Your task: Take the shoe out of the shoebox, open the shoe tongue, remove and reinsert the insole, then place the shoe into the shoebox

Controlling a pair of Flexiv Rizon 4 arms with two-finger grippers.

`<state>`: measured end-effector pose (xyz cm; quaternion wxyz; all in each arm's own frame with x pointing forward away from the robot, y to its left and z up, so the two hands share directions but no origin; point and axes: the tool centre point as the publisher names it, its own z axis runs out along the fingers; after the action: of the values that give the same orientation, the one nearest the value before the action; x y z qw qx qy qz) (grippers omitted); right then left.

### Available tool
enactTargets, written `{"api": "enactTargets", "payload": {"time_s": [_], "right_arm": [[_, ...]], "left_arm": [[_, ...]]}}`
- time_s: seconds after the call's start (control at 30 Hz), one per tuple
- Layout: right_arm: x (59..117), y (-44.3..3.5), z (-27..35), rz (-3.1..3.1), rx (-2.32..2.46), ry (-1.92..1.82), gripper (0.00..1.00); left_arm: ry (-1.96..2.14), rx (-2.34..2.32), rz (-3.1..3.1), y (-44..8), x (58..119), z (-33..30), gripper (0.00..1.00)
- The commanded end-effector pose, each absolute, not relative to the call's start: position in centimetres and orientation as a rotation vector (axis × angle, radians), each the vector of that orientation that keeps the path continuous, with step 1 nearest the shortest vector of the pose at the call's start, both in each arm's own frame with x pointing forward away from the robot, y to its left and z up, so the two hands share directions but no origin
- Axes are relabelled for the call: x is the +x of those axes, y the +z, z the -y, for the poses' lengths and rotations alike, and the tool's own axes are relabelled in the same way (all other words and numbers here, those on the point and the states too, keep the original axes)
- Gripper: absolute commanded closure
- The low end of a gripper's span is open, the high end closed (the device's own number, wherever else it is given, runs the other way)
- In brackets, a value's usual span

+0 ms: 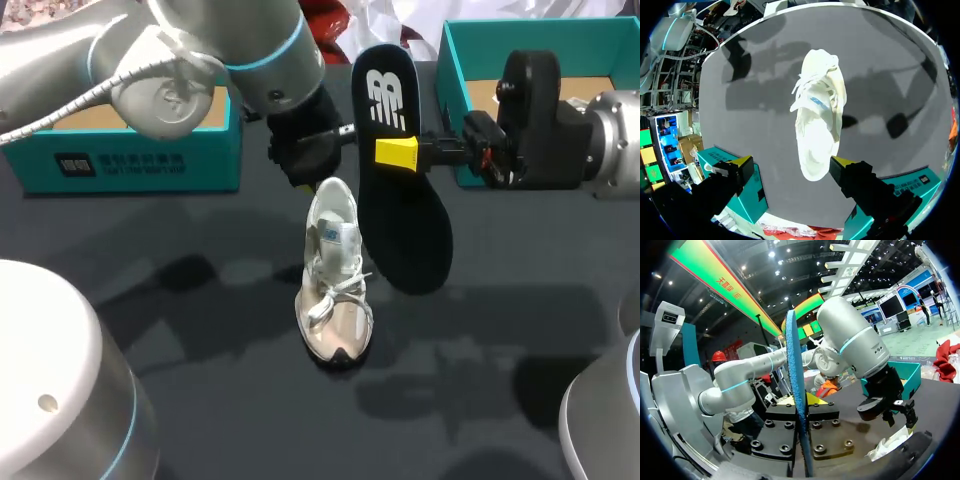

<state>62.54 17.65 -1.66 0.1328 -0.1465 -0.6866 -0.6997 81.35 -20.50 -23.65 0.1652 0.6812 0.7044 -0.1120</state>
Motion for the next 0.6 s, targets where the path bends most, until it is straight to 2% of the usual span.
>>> {"api": "enactTargets", "payload": {"time_s": [0.03,0.3,0.6], "right_arm": [[62.5,-1.8,-17.9,1.99,-0.426,-2.032,1.0],[62.5,-1.8,-17.9,1.99,-0.426,-2.032,1.0],[62.5,-1.8,-17.9,1.99,-0.426,-2.032,1.0]], "left_arm": [[-0.536,1.842,-1.883,-23.3,81.6,18.1,0.0],[-0.536,1.842,-1.883,-23.3,81.6,18.1,0.0],[-0.773,1.59,-1.658,-21.6,83.4,17.9,0.0]]}}
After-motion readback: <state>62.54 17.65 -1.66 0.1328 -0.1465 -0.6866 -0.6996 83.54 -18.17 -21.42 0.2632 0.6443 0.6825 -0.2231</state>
